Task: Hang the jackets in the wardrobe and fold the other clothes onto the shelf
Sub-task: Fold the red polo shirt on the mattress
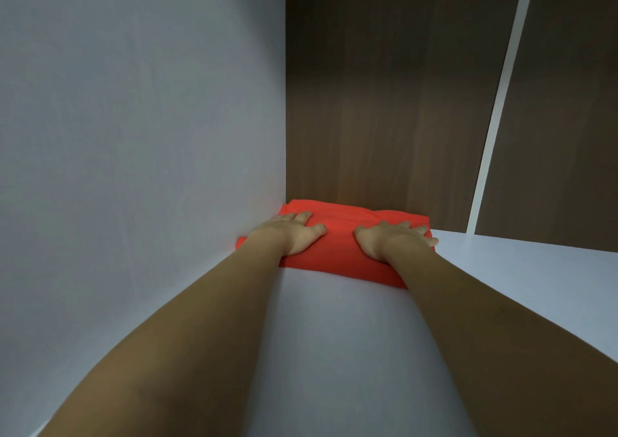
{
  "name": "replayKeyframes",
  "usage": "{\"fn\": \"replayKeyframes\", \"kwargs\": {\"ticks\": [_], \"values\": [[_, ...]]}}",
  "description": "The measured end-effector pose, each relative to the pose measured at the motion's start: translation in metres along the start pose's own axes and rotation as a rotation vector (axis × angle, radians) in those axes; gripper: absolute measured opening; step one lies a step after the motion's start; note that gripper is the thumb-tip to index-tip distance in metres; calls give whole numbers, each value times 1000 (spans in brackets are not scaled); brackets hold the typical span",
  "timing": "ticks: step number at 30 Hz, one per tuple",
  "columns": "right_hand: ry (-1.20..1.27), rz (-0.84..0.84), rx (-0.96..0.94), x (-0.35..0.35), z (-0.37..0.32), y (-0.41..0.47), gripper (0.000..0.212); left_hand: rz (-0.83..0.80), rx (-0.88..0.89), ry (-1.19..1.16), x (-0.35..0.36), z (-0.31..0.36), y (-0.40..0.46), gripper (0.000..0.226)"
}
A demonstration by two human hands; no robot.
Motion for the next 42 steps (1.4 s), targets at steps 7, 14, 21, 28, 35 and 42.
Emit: {"fn": "replayKeyframes", "kwargs": {"ticks": [7,14,21,28,35,42], "values": [[64,25,-7,0,0,-2,79,0,-6,-2,-1,0,0,80],[357,201,-142,-26,30,-34,54,253,83,246,-30,26,-46,65],[335,337,-148,-66,117,-91,50,380,223,200,-51,61,-118,60],[272,410,-138,-84,206,-159,52,422,359,193,-51,142,-187,63],[227,477,29,-83,308,-279,54,415,619,63,-28,224,-277,59],[218,576,254,-86,380,-440,54,277,922,-2,-3,279,-386,63]]}}
Point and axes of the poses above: each hand's wrist, its own y-axis towards the middle knuckle, its own x-axis out of the palm, z = x × y, the point moved 3 cm from there along y, towards the middle knuckle, and after that the axes turned 5 degrees about z, right-handed, at the moved point
